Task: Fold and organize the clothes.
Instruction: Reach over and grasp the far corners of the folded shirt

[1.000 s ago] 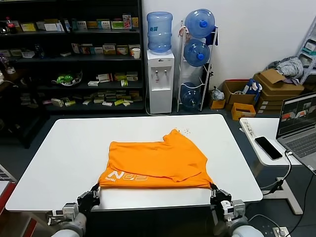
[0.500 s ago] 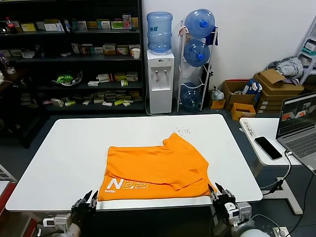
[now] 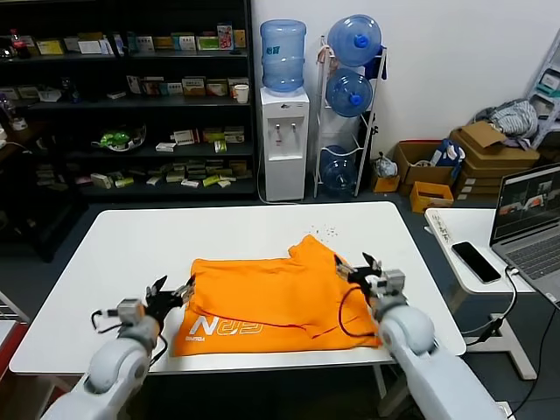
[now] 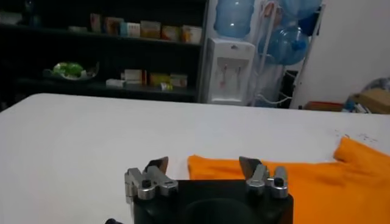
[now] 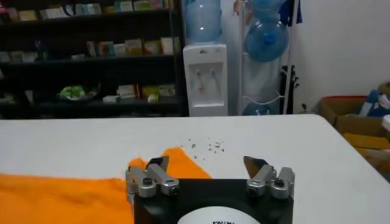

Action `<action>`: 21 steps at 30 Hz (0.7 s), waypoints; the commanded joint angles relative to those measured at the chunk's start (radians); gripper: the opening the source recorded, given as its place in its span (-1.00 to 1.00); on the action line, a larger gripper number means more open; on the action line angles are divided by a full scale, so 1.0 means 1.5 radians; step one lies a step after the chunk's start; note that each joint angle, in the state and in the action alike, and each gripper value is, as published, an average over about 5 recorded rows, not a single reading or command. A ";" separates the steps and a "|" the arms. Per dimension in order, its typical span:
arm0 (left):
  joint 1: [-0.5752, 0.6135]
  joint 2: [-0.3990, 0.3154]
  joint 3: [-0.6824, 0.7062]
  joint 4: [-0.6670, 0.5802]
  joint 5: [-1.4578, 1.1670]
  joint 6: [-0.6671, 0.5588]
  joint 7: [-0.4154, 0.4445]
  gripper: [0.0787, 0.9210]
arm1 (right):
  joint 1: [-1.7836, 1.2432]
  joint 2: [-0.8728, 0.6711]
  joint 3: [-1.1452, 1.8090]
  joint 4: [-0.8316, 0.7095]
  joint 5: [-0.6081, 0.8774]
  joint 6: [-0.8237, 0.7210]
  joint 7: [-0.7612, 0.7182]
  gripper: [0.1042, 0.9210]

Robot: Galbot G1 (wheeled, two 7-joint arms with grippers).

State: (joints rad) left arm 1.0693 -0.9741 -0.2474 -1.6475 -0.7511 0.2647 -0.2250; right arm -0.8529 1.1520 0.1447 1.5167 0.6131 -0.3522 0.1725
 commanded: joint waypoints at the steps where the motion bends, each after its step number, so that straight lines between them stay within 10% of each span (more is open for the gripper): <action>1: -0.324 -0.022 0.167 0.324 -0.057 0.063 0.051 0.74 | 0.322 0.173 -0.086 -0.417 -0.022 -0.014 -0.049 0.76; 21: -0.317 -0.058 0.174 0.360 -0.043 0.059 0.066 0.77 | 0.319 0.216 -0.075 -0.525 -0.118 -0.006 -0.087 0.76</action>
State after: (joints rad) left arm 0.6613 -1.0435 -0.0235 -1.1795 -0.8202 0.3415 -0.1348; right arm -0.4409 1.4299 0.0482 0.8531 0.4759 -0.3606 0.0616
